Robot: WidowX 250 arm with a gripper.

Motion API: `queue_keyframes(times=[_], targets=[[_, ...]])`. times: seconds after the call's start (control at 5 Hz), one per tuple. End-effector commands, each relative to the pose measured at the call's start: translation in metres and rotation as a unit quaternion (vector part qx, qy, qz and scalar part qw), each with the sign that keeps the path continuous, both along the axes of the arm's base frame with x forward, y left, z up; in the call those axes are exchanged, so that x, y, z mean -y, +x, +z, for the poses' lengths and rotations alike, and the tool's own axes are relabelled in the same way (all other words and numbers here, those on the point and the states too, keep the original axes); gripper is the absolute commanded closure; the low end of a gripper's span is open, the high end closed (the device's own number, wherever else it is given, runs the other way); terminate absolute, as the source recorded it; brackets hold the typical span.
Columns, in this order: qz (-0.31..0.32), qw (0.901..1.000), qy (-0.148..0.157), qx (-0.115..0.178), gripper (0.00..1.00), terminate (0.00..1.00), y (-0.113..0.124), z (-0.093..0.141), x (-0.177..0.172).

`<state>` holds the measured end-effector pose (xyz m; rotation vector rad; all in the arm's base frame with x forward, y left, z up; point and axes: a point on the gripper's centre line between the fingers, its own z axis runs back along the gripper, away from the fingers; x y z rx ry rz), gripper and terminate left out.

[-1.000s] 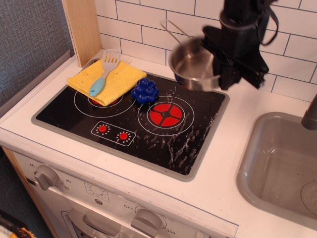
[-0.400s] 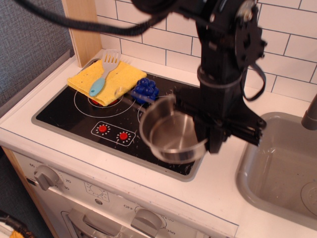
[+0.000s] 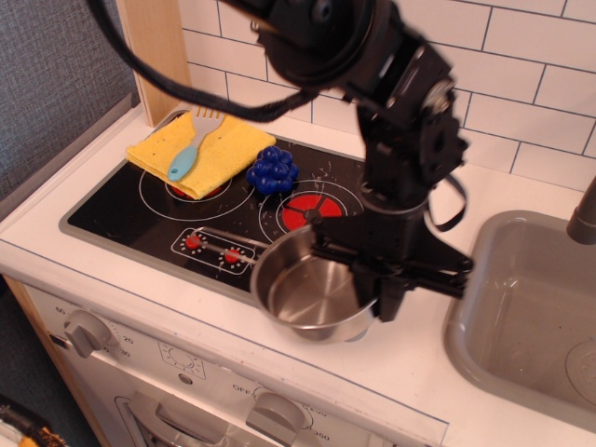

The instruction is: Place the pan in the front right edge of the stove.

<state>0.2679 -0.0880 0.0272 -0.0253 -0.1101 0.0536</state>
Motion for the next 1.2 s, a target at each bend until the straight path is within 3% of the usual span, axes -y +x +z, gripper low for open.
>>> queue_keyframes(times=[0.0, 0.2, 0.6, 0.8, 1.0], targets=[[0.017, 0.9997, 0.002, 0.019, 1.0, 0.0, 0.022, 0.004, -0.009], [0.009, 0.9991, -0.005, 0.041, 0.0, 0.0, 0.023, 0.012, -0.01], [-0.074, 0.9901, -0.008, 0.119, 0.0, 0.0, 0.029, 0.055, -0.008], [-0.093, 0.988, 0.025, 0.121, 0.0, 0.0, 0.032, 0.075, -0.018], [-0.081, 0.9923, 0.024, 0.091, 0.0, 0.0, 0.038, 0.071, -0.027]])
